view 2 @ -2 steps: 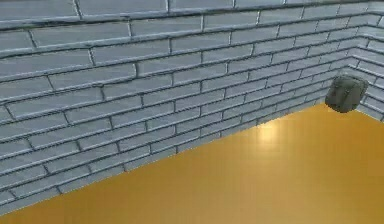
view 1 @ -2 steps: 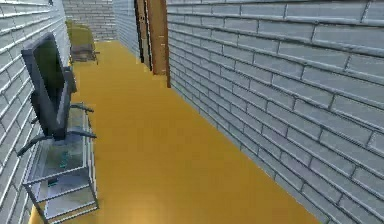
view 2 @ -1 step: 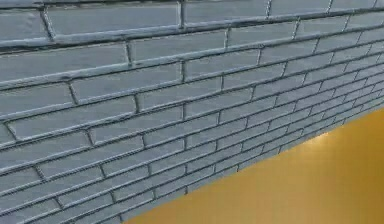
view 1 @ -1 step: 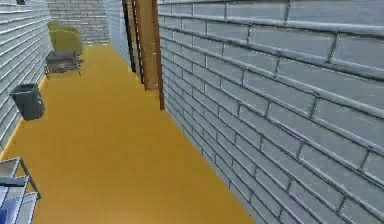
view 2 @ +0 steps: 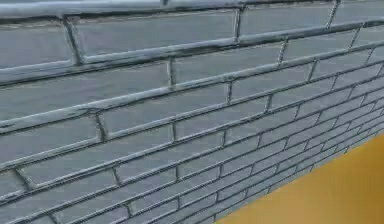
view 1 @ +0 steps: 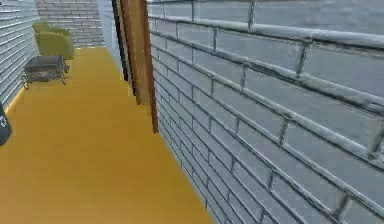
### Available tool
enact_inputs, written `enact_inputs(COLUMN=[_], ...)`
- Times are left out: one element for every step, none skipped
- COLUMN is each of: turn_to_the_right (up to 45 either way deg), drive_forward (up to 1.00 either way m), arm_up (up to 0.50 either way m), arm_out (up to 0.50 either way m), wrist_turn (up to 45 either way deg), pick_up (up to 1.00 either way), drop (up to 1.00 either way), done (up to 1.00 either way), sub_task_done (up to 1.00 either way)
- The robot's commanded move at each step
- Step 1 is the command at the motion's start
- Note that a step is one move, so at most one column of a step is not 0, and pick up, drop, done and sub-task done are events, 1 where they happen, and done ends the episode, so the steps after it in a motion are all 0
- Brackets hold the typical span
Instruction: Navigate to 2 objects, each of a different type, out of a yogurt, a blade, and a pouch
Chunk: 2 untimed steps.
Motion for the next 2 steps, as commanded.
enact_inputs(turn_to_the_right=[-24.0, 0.0], drive_forward=[0.00, 1.00], arm_up=[0.00, 0.00], arm_out=[0.00, 0.00], wrist_turn=[0.0, 0.0], pick_up=[0.00, 0.00], drop=[0.00, 0.00], done=[0.00, 0.00], sub_task_done=[0.00, 0.00])
